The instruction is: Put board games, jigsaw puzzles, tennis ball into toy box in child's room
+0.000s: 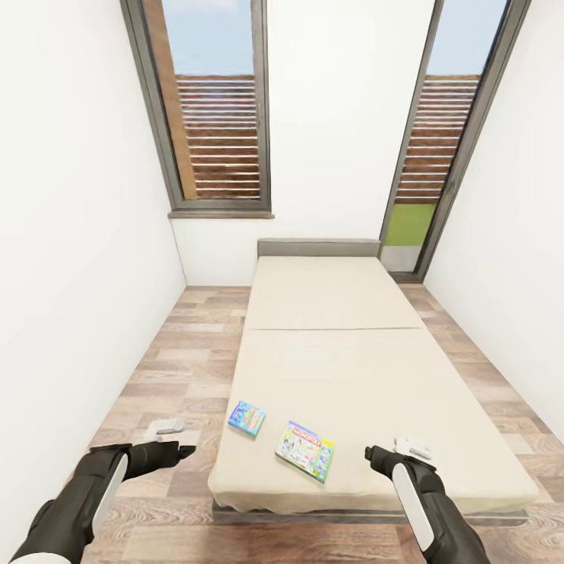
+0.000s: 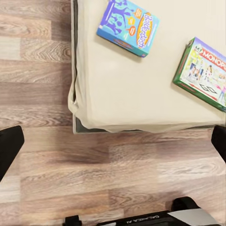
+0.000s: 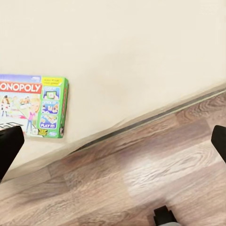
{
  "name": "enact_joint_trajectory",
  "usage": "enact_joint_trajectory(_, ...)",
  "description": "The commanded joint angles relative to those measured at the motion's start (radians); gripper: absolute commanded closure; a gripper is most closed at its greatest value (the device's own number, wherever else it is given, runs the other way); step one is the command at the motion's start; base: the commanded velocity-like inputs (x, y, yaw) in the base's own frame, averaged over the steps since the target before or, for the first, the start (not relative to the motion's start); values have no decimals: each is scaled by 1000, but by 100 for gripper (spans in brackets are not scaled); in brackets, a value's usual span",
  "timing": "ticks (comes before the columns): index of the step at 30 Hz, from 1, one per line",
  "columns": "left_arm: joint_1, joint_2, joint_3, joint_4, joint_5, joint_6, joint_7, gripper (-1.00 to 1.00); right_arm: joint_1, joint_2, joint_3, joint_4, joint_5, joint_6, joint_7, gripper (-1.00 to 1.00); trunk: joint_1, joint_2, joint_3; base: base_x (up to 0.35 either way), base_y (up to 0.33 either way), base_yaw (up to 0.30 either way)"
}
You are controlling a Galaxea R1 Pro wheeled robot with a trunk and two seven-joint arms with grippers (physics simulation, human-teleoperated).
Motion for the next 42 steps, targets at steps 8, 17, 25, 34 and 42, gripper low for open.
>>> enact_joint_trajectory(8, -1, -28, 1, -1, 0, 3, 90, -100, -1, 0, 18, 1, -9, -1, -9, -100, 1, -2, -3, 134, 0, 0)
enact_joint_trajectory(17, -1, -32, 1, 1, -2, 3, 105, -100, 0, 0, 47, 2, -8, -2, -11, -100, 1, -2, -3, 13, 0, 0)
enact_joint_trajectory(25, -1, -33, -1, 1, 1, 1, 110, -100, 0, 0, 49, 2, -8, -3, -11, -100, 1, -2, -3, 6, 0, 0)
enact_joint_trajectory(34, -1, -33, 1, 1, 0, 2, 111, -100, -1, 0, 51, 3, -8, -4, -11, -100, 1, -2, 0, 232, 0, 0)
enact_joint_trajectory(42, -1, -32, 0, 1, 2, 1, 111, -100, -1, 0, 51, 3, -7, -5, -11, -100, 1, -2, 12, 71, 0, 0)
